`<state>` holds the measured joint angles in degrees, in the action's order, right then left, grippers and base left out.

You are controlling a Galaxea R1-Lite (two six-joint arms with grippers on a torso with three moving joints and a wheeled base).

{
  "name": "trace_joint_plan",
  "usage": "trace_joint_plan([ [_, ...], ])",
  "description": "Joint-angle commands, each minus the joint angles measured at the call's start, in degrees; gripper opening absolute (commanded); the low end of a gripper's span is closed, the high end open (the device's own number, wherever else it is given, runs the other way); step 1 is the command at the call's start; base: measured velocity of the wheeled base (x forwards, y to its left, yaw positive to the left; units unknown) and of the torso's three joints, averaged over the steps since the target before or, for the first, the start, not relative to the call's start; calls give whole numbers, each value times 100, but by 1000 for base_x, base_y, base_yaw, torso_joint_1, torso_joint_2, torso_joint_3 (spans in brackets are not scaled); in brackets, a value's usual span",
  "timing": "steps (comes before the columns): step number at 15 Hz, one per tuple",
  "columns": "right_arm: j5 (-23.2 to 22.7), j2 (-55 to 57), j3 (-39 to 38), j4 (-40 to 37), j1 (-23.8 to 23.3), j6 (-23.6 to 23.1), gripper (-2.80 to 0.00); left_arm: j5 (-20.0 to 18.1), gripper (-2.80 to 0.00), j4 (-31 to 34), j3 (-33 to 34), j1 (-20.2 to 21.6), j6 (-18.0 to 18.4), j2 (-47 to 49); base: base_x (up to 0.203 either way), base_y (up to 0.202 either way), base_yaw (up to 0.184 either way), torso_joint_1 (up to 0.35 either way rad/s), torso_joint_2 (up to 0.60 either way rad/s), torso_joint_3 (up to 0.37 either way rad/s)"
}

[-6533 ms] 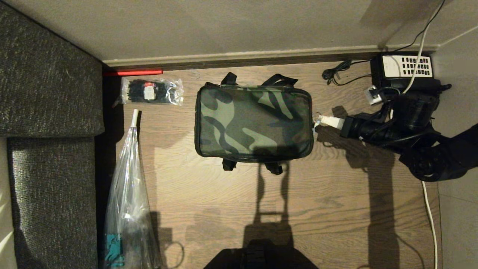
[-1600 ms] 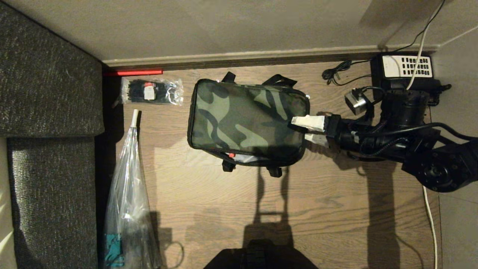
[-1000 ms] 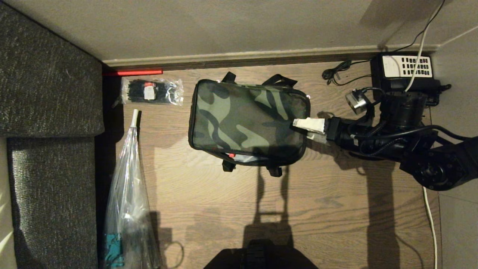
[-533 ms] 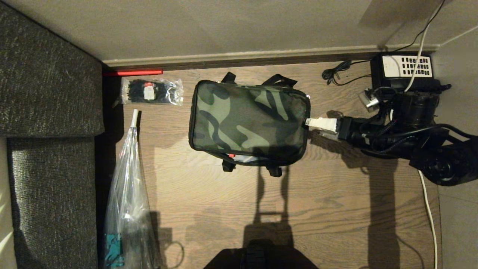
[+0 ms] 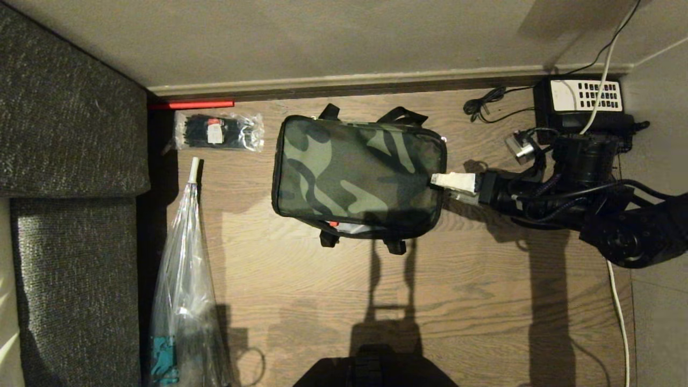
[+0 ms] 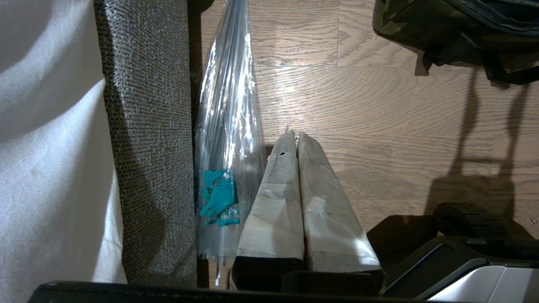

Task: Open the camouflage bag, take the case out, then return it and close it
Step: Open the top of the storage box

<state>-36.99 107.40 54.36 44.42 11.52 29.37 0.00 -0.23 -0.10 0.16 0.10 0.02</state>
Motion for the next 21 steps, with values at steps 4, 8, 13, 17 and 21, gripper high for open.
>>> trace_joint_plan([
  [4, 47, 141, 182, 23, 304, 567, 0, 0, -280, -3, 1, 2, -1, -11, 0, 0, 0, 0, 0, 0],
  [8, 373, 209, 408, 24, 622, 824, 0, 0, -280, -3, 1, 2, -1, -11, 0, 0, 0, 0, 0, 0],
  [13, 740, 128, 693, 36, 782, 1637, 0, 0, -280, -3, 1, 2, -1, -11, 0, 0, 0, 0, 0, 0],
  [17, 877, 15, 723, 142, 773, 1748, -280, 0, -280, -3, 1, 2, -1, -11, 0, 0, 0, 0, 0, 0],
  [21, 877, -61, 689, 163, 764, 1781, -280, 0, -280, -3, 1, 2, -1, -11, 0, 0, 0, 0, 0, 0],
])
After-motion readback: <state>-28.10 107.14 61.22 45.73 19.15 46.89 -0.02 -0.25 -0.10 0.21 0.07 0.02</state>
